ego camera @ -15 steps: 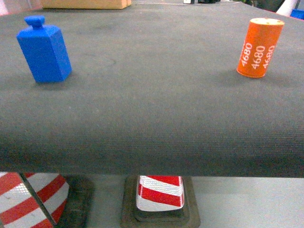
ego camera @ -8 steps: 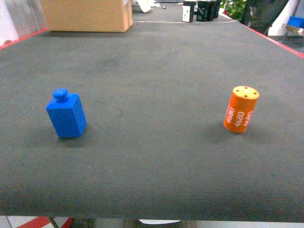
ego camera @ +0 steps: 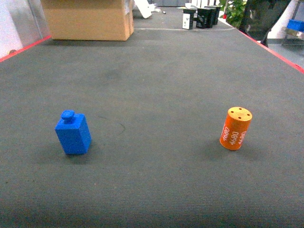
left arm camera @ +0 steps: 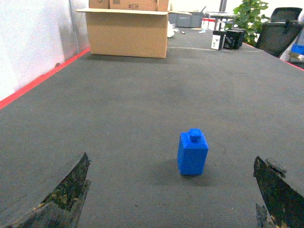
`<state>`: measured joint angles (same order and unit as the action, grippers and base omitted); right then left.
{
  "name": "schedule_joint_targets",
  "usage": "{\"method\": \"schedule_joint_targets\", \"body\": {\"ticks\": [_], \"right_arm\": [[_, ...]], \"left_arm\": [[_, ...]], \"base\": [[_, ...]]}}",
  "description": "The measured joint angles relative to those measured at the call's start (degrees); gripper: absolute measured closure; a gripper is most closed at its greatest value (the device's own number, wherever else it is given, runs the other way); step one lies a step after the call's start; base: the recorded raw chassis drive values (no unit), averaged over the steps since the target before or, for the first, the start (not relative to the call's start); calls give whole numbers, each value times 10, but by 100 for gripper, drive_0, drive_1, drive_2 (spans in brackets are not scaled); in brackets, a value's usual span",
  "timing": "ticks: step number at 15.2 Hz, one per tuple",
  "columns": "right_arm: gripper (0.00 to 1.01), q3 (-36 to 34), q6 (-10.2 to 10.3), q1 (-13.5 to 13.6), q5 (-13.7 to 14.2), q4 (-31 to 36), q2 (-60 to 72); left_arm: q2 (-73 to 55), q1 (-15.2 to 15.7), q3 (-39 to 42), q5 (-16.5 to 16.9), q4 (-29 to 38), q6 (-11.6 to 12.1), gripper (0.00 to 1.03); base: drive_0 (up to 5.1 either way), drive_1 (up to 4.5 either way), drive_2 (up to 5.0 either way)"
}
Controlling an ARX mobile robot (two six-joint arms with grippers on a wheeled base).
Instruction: Sort blue parts and orange caps into right shelf containers
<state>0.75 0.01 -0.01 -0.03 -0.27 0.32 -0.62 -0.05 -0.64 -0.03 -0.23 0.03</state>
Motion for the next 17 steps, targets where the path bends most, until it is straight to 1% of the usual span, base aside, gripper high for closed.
{"method": "schedule_joint_targets", "body": {"ticks": [17], "right_arm": [[3, 0, 0, 0, 0, 0, 0]], "left_arm": [[0, 0, 0, 0, 0, 0, 5]], "base": [[0, 0, 0]]}}
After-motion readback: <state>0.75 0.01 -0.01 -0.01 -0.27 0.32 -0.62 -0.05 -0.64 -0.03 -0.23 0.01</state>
